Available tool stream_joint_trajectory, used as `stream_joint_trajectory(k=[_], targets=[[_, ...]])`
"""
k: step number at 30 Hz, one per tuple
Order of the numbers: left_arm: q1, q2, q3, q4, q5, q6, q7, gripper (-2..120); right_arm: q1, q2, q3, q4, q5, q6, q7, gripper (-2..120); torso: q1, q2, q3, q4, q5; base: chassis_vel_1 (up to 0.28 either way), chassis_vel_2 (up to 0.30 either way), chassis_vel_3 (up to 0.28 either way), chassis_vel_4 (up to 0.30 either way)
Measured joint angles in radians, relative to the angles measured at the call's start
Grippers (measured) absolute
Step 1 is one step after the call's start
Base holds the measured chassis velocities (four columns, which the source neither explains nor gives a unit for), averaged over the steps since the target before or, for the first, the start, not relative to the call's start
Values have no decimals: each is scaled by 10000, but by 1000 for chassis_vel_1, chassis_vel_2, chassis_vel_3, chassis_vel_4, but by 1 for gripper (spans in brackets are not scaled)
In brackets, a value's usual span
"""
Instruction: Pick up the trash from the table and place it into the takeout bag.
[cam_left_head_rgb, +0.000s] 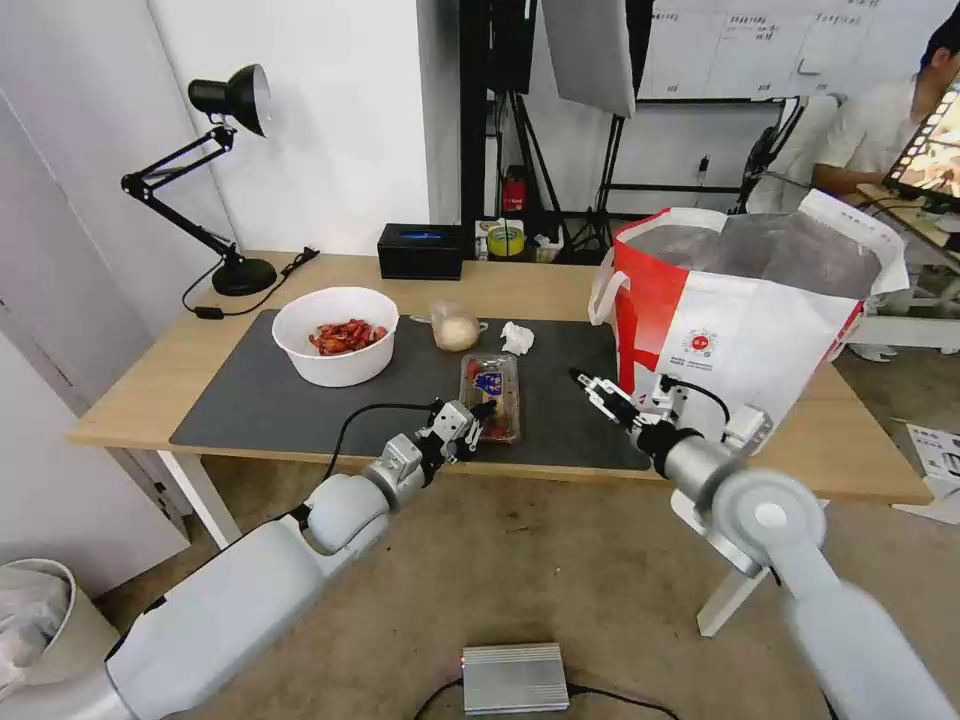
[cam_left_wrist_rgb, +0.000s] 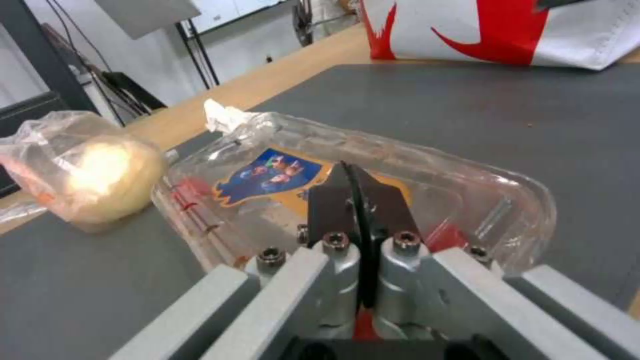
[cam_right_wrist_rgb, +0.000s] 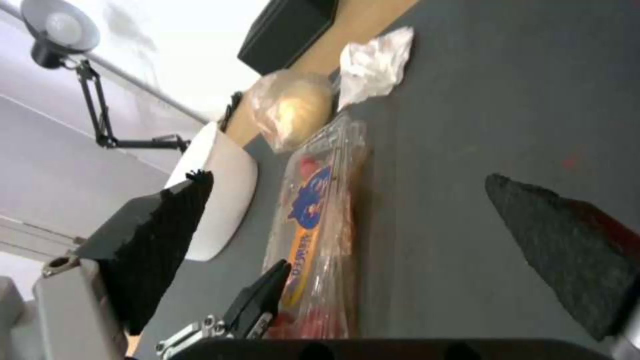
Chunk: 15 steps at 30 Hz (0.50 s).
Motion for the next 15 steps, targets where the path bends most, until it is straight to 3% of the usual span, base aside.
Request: stream_joint_trajectory(k=[15], targets=[[174, 48, -45, -168, 36, -12, -61, 0, 1751, 1030, -1003, -1901, 86, -683, 234, 100, 0, 0, 0, 0, 0, 0, 0, 0, 0]])
